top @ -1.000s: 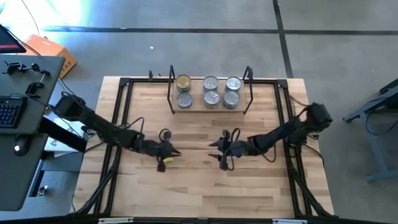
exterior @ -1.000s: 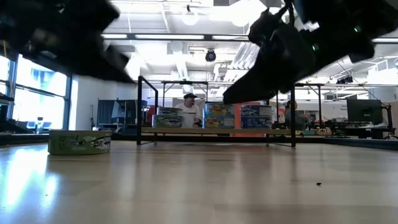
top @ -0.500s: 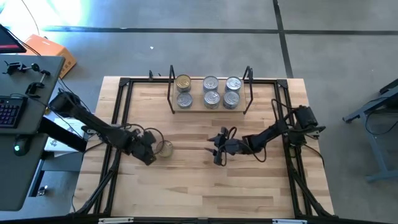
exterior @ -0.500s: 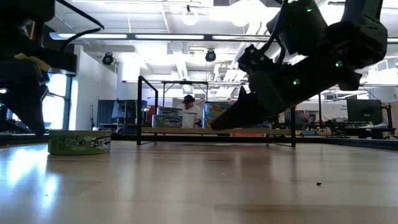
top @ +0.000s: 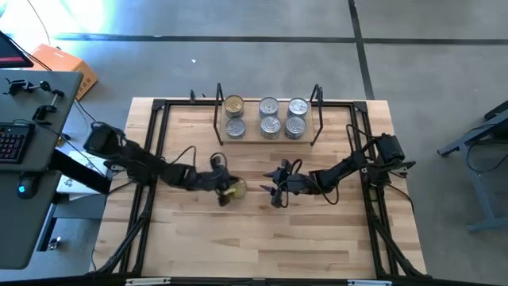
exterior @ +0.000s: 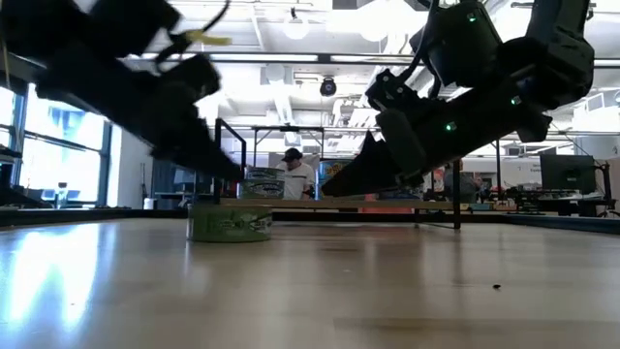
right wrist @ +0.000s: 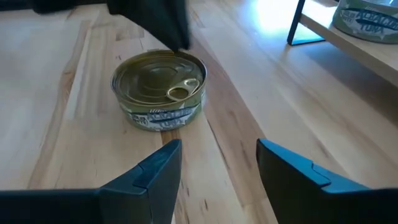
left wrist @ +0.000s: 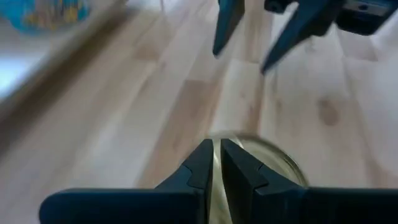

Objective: Stack canned seafood by type on shelf
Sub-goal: Stack the green tuna can on top of the other green tuna can on the shelf

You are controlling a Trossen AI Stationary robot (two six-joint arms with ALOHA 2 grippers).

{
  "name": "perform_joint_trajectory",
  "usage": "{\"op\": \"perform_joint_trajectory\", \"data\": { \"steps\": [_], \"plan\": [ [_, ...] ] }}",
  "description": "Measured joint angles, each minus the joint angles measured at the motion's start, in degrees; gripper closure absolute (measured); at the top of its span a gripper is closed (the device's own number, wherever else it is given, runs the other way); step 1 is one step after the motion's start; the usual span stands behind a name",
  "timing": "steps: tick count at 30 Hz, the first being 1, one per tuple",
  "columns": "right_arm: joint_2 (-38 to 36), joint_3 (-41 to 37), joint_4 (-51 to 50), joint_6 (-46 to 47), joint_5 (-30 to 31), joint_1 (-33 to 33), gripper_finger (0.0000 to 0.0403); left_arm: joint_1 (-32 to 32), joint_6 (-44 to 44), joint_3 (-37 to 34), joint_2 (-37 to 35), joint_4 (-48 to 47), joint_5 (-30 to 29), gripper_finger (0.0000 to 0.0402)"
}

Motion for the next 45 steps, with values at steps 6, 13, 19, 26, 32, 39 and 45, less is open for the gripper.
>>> {"op": "perform_joint_trajectory", "data": {
  "steps": [6,13,19,26,32,39,45],
  "plan": [
    [0.00,0.00,-0.34,0.43,-0.53,0.00,0.0204,2.24,11.26,7.89,3.42,-6.65,3.67,0.0378],
    [0.00,0.02,-0.25,1.19,-0.65,0.00,0.0204,-1.04,7.91,15.13,2.29,-21.83,8.13,0.0365],
    [0.00,0.00,-0.33,1.88,-0.65,0.00,0.0204,-4.59,9.59,13.27,2.44,-22.60,8.23,0.0309],
    [0.00,0.02,-0.26,-1.96,-4.24,0.00,0.0204,-5.50,15.77,11.36,4.80,-20.84,4.33,0.0265],
    [0.00,0.02,0.38,-13.15,-12.99,0.58,0.0204,-4.72,18.85,11.40,8.75,-16.94,7.84,0.0273],
    [0.00,0.02,2.88,-17.93,-13.17,0.94,0.0204,-3.93,19.25,11.38,9.43,-15.92,9.86,0.0313],
    [-0.35,0.07,5.00,-24.50,-14.35,1.71,0.0204,-2.20,22.44,11.33,9.45,-16.02,16.17,0.0381]
  ]
}}
